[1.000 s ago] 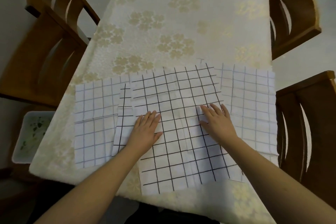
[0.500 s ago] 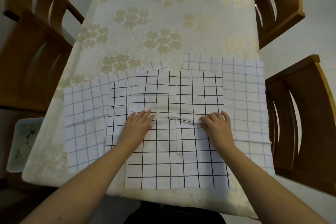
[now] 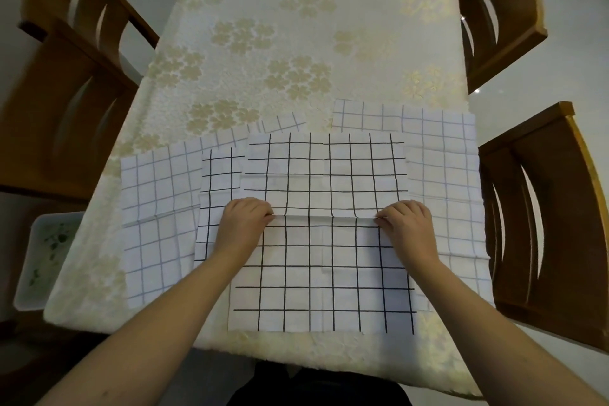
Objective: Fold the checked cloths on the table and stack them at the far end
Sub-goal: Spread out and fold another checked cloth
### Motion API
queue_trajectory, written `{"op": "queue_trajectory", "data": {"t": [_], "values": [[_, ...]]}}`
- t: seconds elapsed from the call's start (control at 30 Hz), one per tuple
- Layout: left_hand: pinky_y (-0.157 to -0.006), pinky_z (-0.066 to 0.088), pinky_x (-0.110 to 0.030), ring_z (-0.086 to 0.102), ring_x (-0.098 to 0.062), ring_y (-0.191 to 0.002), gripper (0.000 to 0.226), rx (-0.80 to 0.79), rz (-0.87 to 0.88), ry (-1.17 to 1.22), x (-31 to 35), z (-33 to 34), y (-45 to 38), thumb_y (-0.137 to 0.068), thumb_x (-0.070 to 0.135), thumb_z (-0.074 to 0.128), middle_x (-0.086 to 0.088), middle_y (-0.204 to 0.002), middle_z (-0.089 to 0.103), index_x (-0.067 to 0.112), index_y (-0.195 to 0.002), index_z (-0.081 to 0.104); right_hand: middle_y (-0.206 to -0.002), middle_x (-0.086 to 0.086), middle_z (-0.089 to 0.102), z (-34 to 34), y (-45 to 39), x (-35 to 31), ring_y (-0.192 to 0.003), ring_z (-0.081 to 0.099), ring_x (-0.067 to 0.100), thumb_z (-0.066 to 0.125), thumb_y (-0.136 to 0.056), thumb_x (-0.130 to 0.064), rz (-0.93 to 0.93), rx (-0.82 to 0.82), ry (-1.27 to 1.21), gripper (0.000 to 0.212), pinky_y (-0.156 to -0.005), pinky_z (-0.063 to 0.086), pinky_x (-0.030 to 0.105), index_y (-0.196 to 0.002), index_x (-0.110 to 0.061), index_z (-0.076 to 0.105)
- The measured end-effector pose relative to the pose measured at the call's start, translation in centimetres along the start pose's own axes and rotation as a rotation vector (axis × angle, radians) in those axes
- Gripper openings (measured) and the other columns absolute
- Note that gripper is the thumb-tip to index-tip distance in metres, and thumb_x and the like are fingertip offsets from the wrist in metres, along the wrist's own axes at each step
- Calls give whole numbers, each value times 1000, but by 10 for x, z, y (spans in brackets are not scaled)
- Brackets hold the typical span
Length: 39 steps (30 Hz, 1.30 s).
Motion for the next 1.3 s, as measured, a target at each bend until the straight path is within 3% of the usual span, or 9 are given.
{"op": "queue_trajectory", "data": {"t": [0.17, 0.33, 0.43, 0.53, 0.67, 0.83, 0.93, 1.17, 1.3], "values": [[-79, 45, -35, 61, -19, -63, 10, -10, 46, -35, 4, -20, -4, -84, 21, 76, 7, -68, 66, 18, -78, 68, -74, -2, 70, -14, -4, -4, -75, 64, 24, 80, -79, -20, 4, -26, -21, 10, -82, 37, 29, -82, -15, 72], [-58, 50, -31, 61, -18, -56, 14, -2, 64, -5, -3, -50, -13, -87, 25, 73, 4, -65, 66, 15, -78, 68, -80, 3, 72, -39, -7, -14, -71, 65, 26, 75, -84, -14, 9, -51, -34, 7, -64, 52, 35, -90, -11, 73], [-56, 51, -32, 63, -19, -60, 15, 12, 125, -6, -7, -72, -23, -88, 27, 71, 3, -68, 68, 15, -80, 69, -88, 6, 73, -59, -10, -20, -78, 67, 27, 72, -86, -10, 12, -5, 9, 11, -71, 53, 38, -96, -9, 73], [-61, 55, -34, 68, -26, -65, 5, 57, 259, -13, -6, -101, -28, -82, 11, 77, -4, -75, 73, 10, -84, 73, -93, 7, 74, -82, -15, -33, -87, 68, 29, 72, -83, -3, -49, 58, 52, 18, -80, 53, 43, -100, -9, 74], [-68, 58, -40, 71, -29, -73, 11, 169, 362, -35, -11, -145, -32, -81, 1, 74, -11, -85, 75, 5, -91, 75, -97, 10, 74, -117, -26, -60, -94, 67, 31, 69, -79, 9, -110, 161, 70, 29, -85, 51, 44, -103, -7, 73], [-75, 55, -45, 70, -28, -85, 15, 370, 373, -21, -14, -198, -38, -85, -1, 66, -7, -90, 75, 7, -94, 74, -101, 14, 73, -165, -30, -93, -97, 67, 33, 63, -82, 13, -140, 378, 35, 30, -87, 50, 42, -105, -3, 72], [-77, 52, -45, 69, -24, -89, 21, 443, 358, -20, -17, -215, -24, -83, -5, 65, -3, -91, 75, 10, -95, 74, -106, 15, 72, -179, -18, -107, -100, 66, 33, 60, -82, 16, -155, 426, 45, 34, -89, 51, 41, -109, -1, 71], [-75, 45, -37, 67, -19, -84, 13, 325, 323, -23, -29, -178, 34, -82, 12, 64, 4, -86, 73, 17, -89, 74, -113, 12, 70, -134, 42, -111, -104, 67, 28, 64, -82, 13, -106, 248, 26, 39, -92, 54, 39, -115, -7, 69], [-72, 51, -38, 68, -23, -77, 20, 173, 223, 41, -39, -134, 57, -72, -1, 78, 3, -81, 73, 16, -81, 74, -117, 10, 69, -90, 80, -108, -107, 66, 28, 68, -77, 15, -12, 111, 27, 47, -91, 55, 43, -116, -11, 69]]}}
Point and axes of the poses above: each hand's wrist, its own y-axis away from the middle knuckle, its own z-axis out of the palm, x = y × z, the point moved 5 cm from there along -y, towards the middle knuckle
